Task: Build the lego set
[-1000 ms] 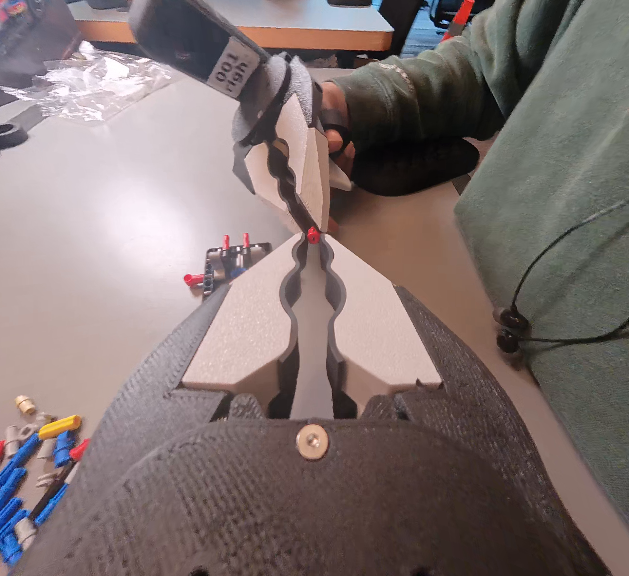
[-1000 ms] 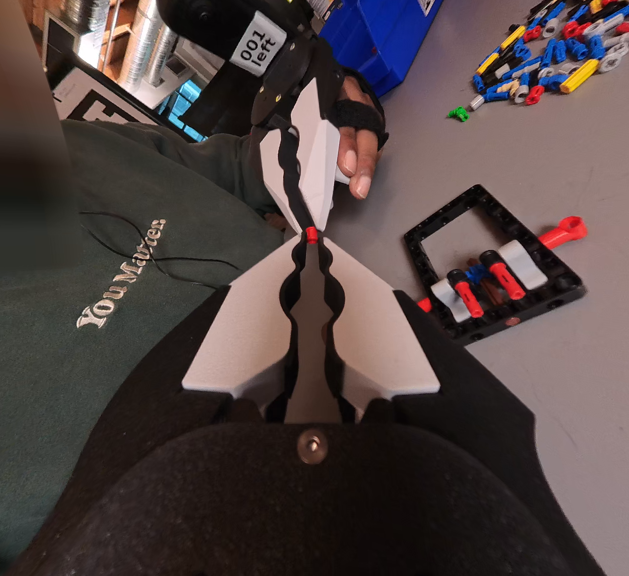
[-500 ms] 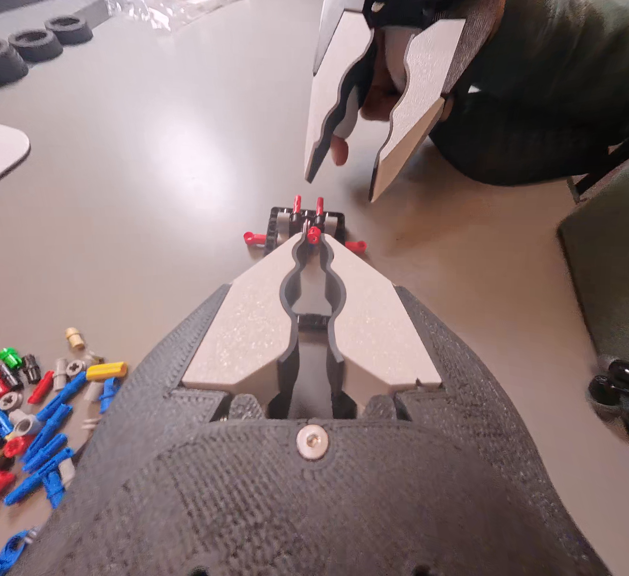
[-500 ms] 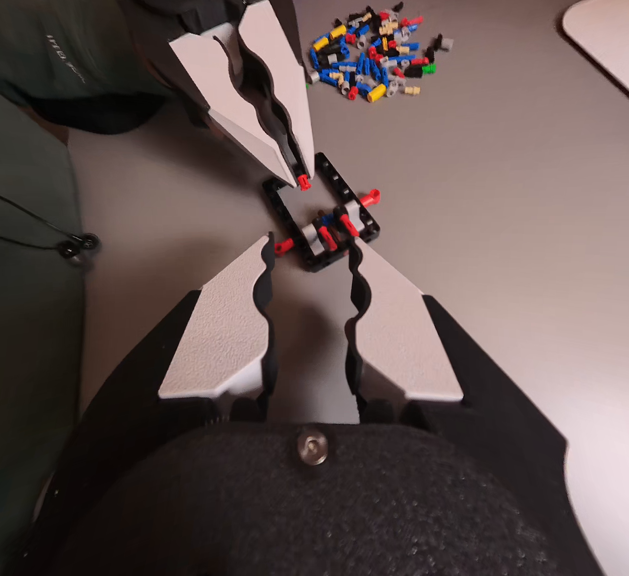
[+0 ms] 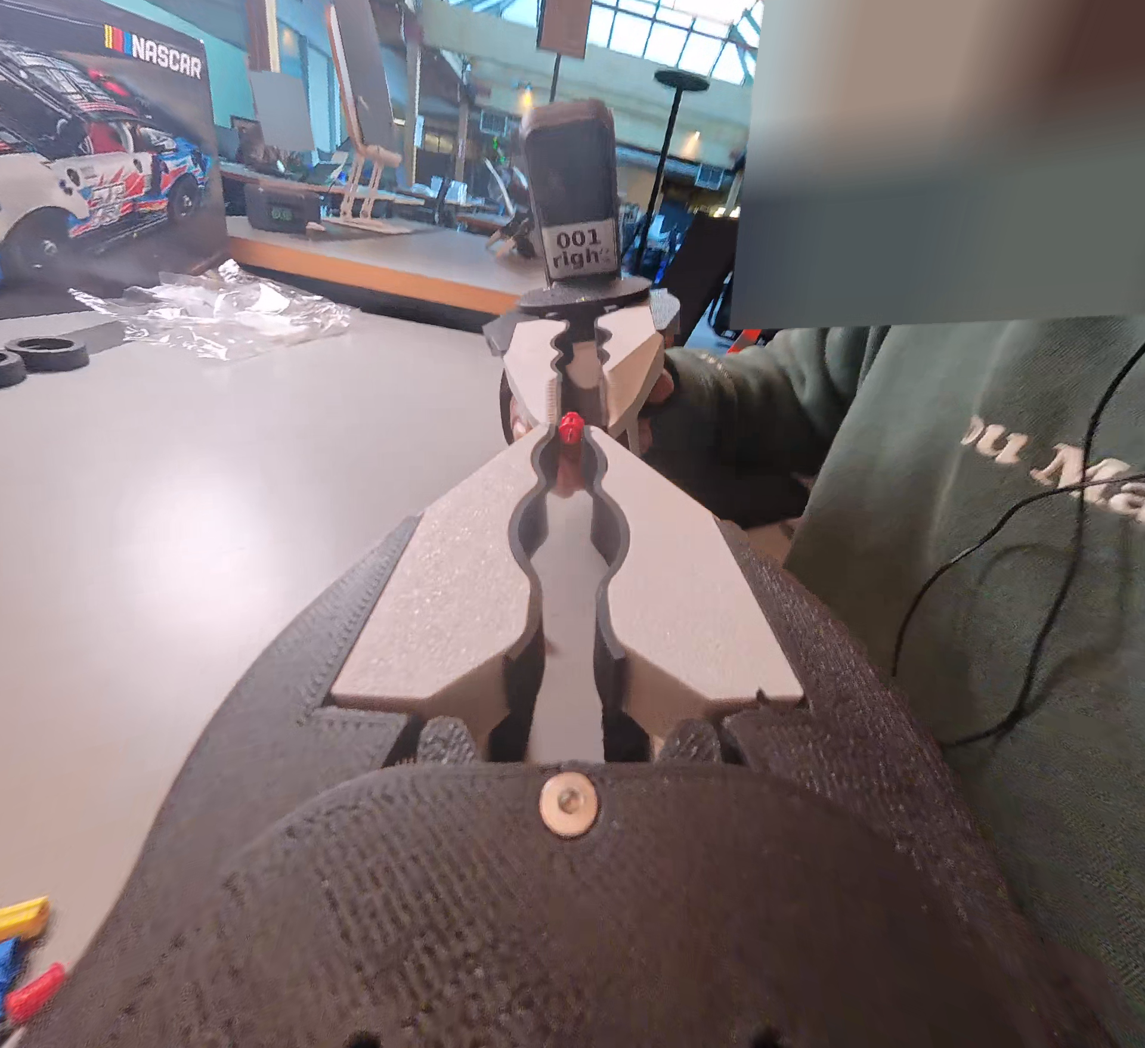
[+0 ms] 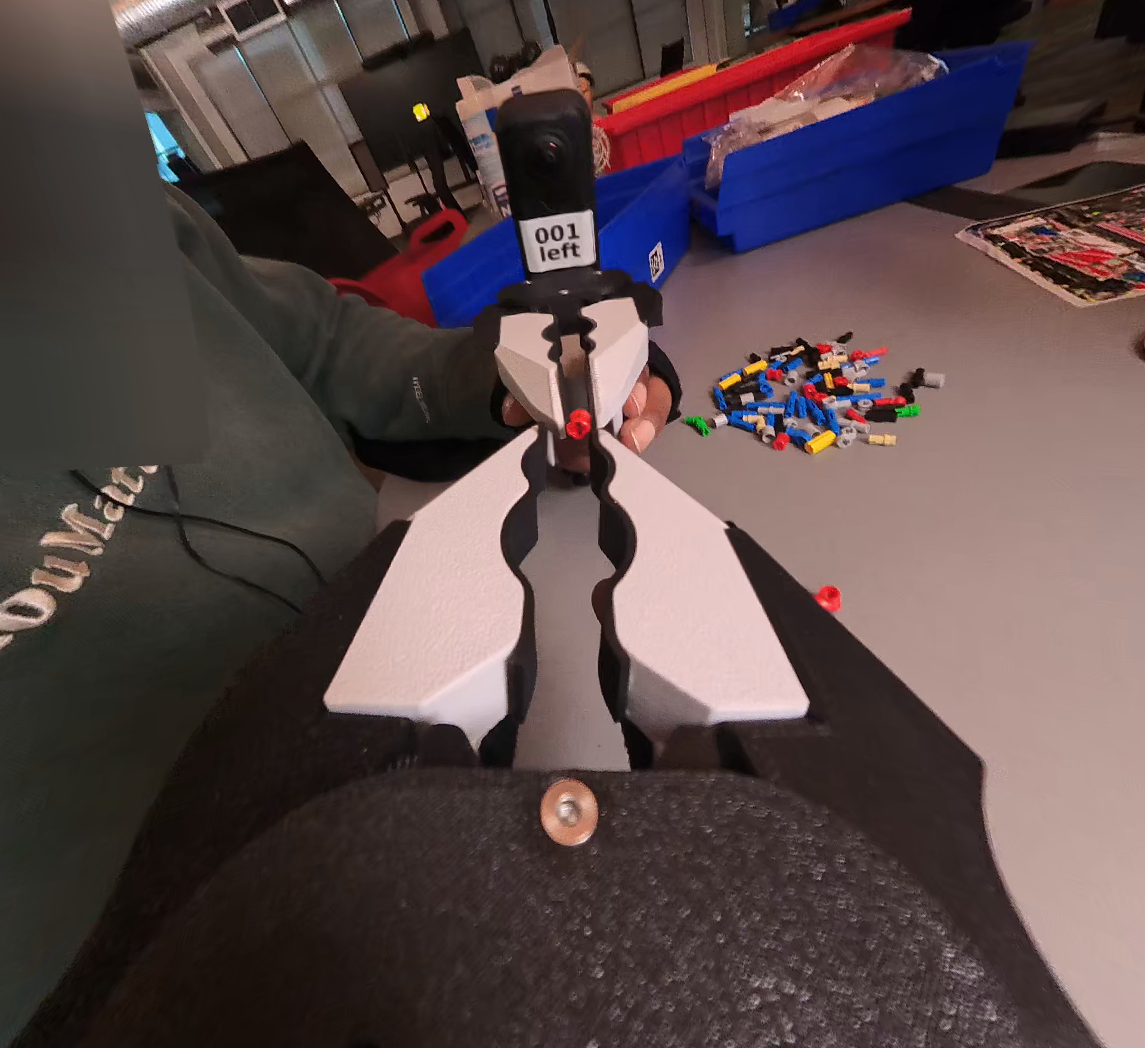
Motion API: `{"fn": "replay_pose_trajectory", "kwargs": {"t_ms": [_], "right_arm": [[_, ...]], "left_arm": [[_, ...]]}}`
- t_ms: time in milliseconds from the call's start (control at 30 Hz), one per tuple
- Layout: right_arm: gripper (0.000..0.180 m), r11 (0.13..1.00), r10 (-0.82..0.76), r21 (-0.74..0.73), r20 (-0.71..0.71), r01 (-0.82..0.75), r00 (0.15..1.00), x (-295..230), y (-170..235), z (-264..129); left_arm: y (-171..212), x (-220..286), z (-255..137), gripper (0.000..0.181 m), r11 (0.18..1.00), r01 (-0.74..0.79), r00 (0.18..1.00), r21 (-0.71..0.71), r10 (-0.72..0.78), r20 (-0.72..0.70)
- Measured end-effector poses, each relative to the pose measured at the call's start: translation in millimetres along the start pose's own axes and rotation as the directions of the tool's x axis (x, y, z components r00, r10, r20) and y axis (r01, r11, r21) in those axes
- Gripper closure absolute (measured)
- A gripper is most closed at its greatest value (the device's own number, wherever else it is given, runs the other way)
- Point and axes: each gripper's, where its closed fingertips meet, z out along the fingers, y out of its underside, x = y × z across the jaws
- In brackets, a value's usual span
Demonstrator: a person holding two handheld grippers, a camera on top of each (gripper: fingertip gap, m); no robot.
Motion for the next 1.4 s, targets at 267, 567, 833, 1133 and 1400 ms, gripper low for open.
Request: {"fn": "replay_pose_trajectory", "kwargs": {"t_ms": [267,567,833,1133,1400], "right_arm": [[0.175,0.996,-0.083,0.026,-0.073,0.085,0.994,-4,-9,4],[0.175,0.993,-0.115,0.019,-0.08,0.117,0.99,-5,-9,2],[0.175,0.996,-0.083,0.025,-0.067,0.084,0.994,-6,-10,1],[0.176,0.997,-0.081,0.001,-0.044,0.082,0.996,-7,-5,2],[0.176,0.972,-0.231,-0.038,-0.019,0.231,0.973,-16,1,1]], "left_arm": [[-11,4,-4,0.175,0.995,0.059,0.998,0.077,-0.055,-0.043],[-10,7,-3,0.176,0.996,0.059,0.997,0.073,-0.055,-0.055],[-7,8,-2,0.176,0.998,0.027,0.999,0.054,-0.025,-0.04],[-5,9,-3,0.175,0.999,0.039,0.998,0.031,-0.037,-0.049],[3,19,-3,0.176,0.996,0.091,0.988,-0.02,-0.093,-0.124]]}}
